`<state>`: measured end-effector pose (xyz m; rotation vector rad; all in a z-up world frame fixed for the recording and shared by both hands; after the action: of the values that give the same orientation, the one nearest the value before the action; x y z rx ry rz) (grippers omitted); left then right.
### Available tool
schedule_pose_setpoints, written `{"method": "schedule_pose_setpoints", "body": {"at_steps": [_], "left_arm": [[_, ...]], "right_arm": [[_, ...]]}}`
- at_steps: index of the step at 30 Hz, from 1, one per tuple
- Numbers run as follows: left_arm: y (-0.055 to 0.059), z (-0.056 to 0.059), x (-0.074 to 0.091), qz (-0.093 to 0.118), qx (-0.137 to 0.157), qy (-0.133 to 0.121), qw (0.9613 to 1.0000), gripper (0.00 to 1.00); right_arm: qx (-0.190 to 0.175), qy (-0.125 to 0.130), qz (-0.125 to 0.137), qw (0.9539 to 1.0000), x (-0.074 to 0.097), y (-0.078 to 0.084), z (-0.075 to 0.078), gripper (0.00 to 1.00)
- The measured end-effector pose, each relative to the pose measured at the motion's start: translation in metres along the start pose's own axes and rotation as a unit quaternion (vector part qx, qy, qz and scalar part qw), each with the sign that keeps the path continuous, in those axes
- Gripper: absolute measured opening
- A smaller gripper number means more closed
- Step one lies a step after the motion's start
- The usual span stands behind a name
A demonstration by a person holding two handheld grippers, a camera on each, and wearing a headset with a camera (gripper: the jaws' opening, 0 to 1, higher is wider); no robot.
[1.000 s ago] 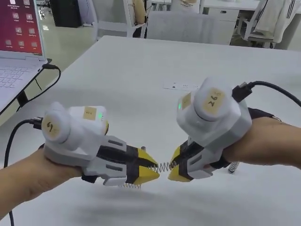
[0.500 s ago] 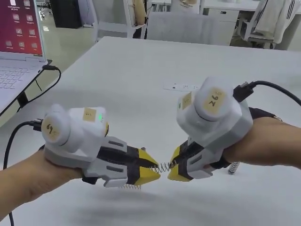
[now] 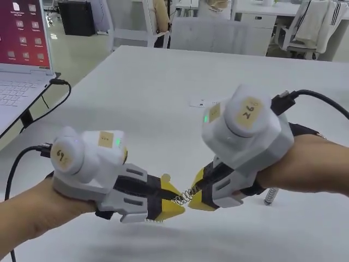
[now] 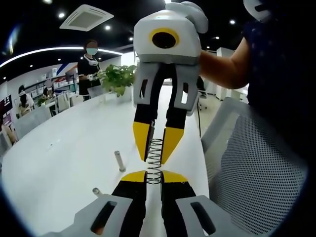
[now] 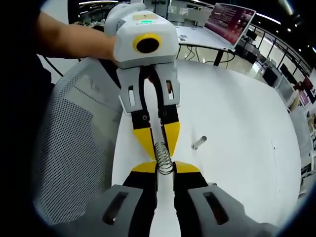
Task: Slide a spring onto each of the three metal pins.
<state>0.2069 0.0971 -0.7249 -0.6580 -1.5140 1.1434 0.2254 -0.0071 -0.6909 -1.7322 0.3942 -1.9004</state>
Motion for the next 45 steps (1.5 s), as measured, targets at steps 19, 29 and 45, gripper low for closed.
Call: {"method": "schedule_pose_setpoints", "body": {"at_steps": [19, 29, 45], "left_arm": [[0.004, 0.000, -0.004, -0.008, 0.003, 0.009, 0.9999, 0.02], [0.005, 0.001, -0.006, -0.009, 0.004, 0.014, 0.9999, 0.02], [0.005, 0.001, -0.007, -0.008, 0.011, 0.014, 0.9998, 0.05]], "right_arm": [[0.018, -0.009, -0.004, 0.9998, -0.004, -0.013, -0.004, 0.09], [0.025, -0.013, -0.005, 0.9996, -0.006, -0.019, -0.006, 0.08], [0.021, -0.014, -0.009, 0.9996, -0.006, -0.018, -0.005, 0.08]]}}
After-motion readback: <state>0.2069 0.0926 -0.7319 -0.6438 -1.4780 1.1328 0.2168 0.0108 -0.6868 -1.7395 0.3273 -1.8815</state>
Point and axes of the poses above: the centre of the closed fingertips' face, and the gripper's own axes: x roughly backward along the fingers, z roughly to its right, y roughly out of its underside, the point moved 8 cm from there along x, roughly backward along the fingers, and after that the axes turned 5 degrees about x, right-handed, at the moved point
